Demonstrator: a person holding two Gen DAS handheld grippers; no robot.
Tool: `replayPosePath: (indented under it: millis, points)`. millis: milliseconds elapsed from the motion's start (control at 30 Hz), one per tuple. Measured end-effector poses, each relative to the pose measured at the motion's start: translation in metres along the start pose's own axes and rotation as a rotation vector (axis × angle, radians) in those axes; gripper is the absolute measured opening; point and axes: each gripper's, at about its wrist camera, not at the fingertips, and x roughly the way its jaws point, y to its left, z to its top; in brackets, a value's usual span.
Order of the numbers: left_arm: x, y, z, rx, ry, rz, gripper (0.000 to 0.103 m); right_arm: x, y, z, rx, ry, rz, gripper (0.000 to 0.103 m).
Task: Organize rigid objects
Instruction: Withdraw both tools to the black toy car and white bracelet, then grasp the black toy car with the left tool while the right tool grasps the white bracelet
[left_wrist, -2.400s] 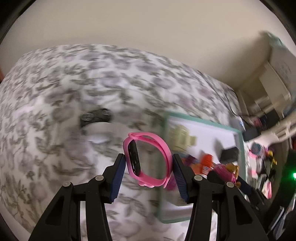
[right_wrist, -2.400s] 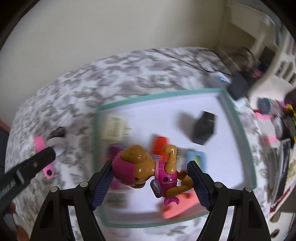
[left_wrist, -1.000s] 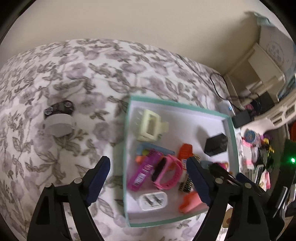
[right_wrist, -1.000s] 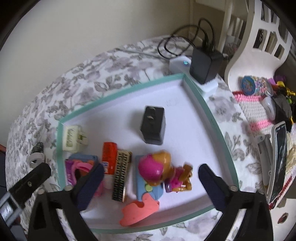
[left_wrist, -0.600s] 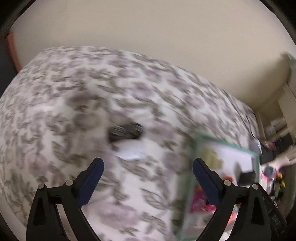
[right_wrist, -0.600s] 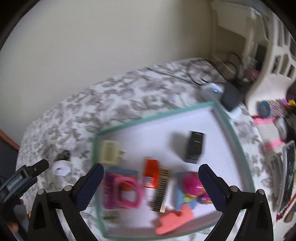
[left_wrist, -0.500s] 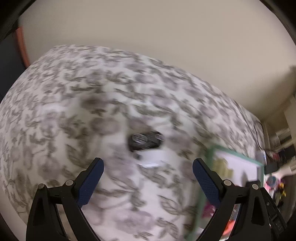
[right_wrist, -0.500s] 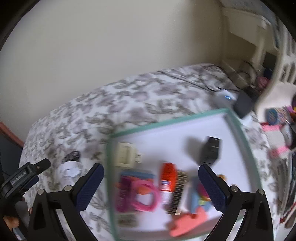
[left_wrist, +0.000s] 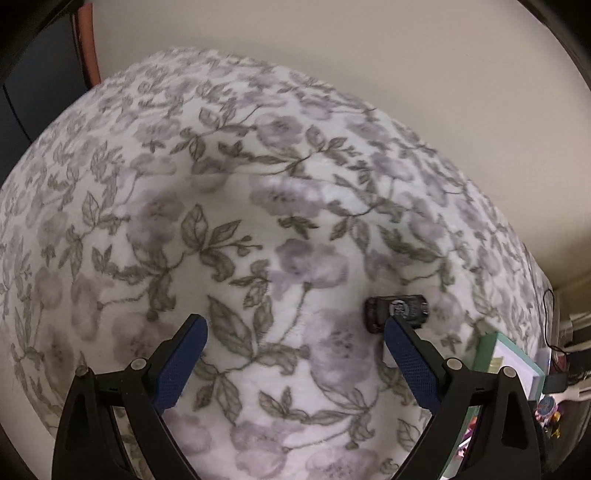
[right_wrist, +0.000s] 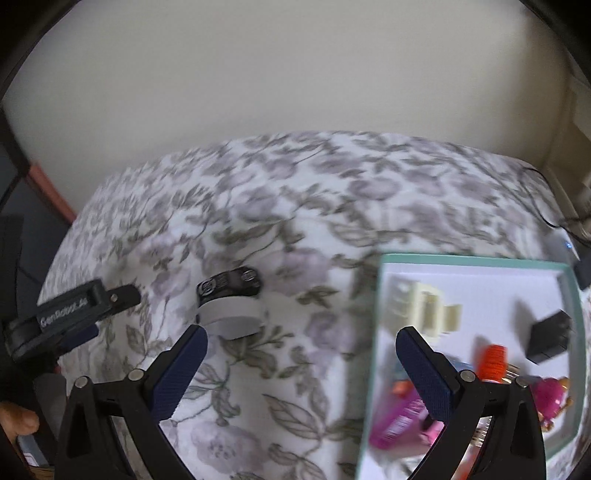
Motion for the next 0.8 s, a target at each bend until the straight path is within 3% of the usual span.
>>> replayPosePath:
  millis: [367, 800]
  points:
    - [0.036, 0.018, 0.011, -0.009, 0.058, 0.035, 0.097, 0.053, 0.044, -0.006, -0.128, 0.073, -0.004, 0.103]
    - [0.058, 0.012, 0.021, 0.01, 0.088, 0.046, 0.097, 0.086, 0.043, 0.0, -0.049, 0.093, 0.039, 0.1]
